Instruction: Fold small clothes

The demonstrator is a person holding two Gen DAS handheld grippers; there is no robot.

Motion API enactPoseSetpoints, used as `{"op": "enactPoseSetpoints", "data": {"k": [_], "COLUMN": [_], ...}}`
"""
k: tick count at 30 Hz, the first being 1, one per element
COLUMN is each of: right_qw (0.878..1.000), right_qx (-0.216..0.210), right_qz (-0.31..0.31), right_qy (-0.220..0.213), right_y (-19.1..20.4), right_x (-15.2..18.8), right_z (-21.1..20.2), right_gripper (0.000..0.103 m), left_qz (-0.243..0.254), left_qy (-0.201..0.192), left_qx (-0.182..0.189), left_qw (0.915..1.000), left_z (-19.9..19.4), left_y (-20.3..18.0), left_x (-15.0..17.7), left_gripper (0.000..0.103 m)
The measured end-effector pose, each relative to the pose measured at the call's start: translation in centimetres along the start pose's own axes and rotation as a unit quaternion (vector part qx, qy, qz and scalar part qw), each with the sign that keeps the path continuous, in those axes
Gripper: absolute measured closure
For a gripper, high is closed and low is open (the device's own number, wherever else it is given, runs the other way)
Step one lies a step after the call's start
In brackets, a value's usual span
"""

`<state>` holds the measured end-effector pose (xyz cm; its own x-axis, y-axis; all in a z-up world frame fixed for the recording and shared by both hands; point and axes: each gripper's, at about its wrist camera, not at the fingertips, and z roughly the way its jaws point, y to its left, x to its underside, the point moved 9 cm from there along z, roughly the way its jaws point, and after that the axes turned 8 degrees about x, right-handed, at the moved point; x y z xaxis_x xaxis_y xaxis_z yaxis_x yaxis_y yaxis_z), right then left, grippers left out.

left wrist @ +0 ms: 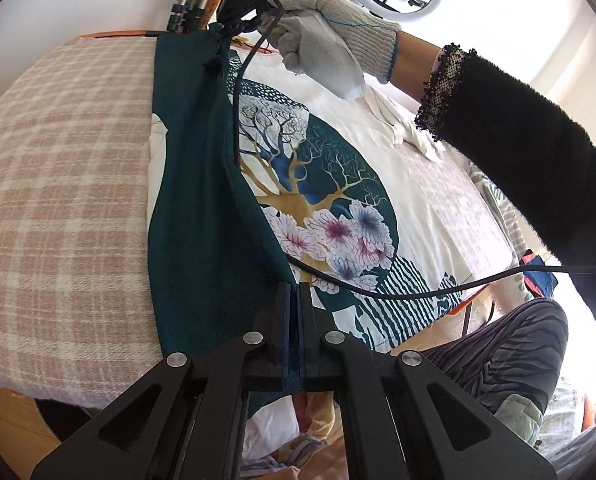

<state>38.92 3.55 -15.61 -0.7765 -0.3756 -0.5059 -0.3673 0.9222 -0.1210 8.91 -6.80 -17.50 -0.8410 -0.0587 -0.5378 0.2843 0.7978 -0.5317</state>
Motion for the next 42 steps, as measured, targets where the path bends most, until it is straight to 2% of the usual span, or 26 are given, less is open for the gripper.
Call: {"op": "enactPoseSetpoints", "data": {"k": [3,4,5,6,7,8,9,14,18,20,21,23,28,30,31,33,34,36,39,42], "right_qw": [0.999,0.999,0.999,0.999,0.999,0.999,0.999,0.999,0.997,0.995,0.993,0.991,0.988,0.986,0.985,0.982,0.980,0.978,0.977,0.974], "right_qx": [-0.012,-0.008,0.004,0.017,0.023,0.021,0.016,0.016,0.018,0.006,0.003,0.000,-0.002,-0.006,-0.010,-0.019,-0.026,-0.037,-0.021,-0.029], "right_qz": [0.029,0.033,0.032,0.030,0.031,0.034,0.034,0.036,0.063,0.086,0.097,0.108,0.113,0.124,0.132,0.152,0.165,0.180,0.185,0.201], "right_qy": [0.020,0.024,0.023,0.021,0.018,0.014,0.012,-0.017,-0.047,-0.058,-0.063,-0.076,-0.106,-0.112,-0.113,-0.111,-0.108,-0.101,-0.104,-0.103], "right_y": [-1.4,-1.6,-2.0,-2.5,-2.8,-3.1,-3.4,-6.9,-11.2,-12.7,-13.3,-13.8,-13.0,-12.7,-12.7,-12.9,-13.1,-13.5,-14.5,-15.5], "right_x": [0.6,0.8,0.9,0.9,1.0,1.0,1.0,1.2,2.5,4.2,5.3,7.8,14.9,17.6,18.8,20.9,21.8,22.9,23.7,24.0], "right_z": [1.5,2.0,2.2,2.2,2.0,1.7,1.3,-3.3,-9.1,-12.1,-13.6,-16.4,-21.4,-22.3,-22.5,-22.5,-22.5,-22.4,-22.3,-22.3], "right_gripper": [0.095,0.086,0.068,0.057,0.041,0.038,0.038,0.038,0.037,0.037,0.037,0.037,0.036,0.035,0.035,0.035,0.035,0.035,0.035,0.035], "left_qz": [0.004,0.005,0.005,0.004,0.002,0.001,0.004,0.038,0.074,0.093,0.098,0.097,0.086,0.097,0.101,0.101,0.103,0.113,0.131,0.173], "left_qy": [0.020,0.025,0.030,0.034,0.035,0.035,0.034,0.010,0.001,0.001,-0.001,-0.008,-0.013,-0.007,-0.004,-0.002,0.000,-0.006,-0.007,-0.005], "left_qx": [0.011,0.013,0.016,0.026,0.039,0.048,0.050,0.031,-0.013,-0.028,-0.038,-0.046,-0.056,-0.072,-0.077,-0.085,-0.092,-0.093,-0.071,-0.062], "left_qw": [0.9997,0.9996,0.9994,0.9991,0.9986,0.9983,0.9982,0.9988,0.9971,0.9953,0.9945,0.9942,0.9946,0.9926,0.9919,0.9913,0.9904,0.9891,0.9888,0.9830], "left_z": [1.3,1.5,1.7,1.9,1.9,1.8,1.4,-1.5,-3.4,-3.6,-3.4,-2.9,-1.0,0.0,0.3,0.9,1.2,1.5,1.7,2.1], "left_y": [-0.7,-1.0,-1.3,-1.7,-2.1,-2.5,-2.8,-3.4,-3.0,-2.9,-2.7,-2.5,-1.9,-1.7,-1.6,-1.3,-1.1,-1.3,-2.8,-4.8], "left_x": [0.6,0.8,1.0,1.1,1.2,1.3,1.4,2.0,2.8,3.0,3.0,2.6,1.8,1.9,2.0,2.3,2.4,2.3,2.5,3.1], "left_gripper": [0.102,0.102,0.099,0.096,0.095,0.089,0.082,0.082,0.082,0.077,0.068,0.058,0.058,0.058,0.060,0.073,0.077,0.094,0.096,0.096]}}
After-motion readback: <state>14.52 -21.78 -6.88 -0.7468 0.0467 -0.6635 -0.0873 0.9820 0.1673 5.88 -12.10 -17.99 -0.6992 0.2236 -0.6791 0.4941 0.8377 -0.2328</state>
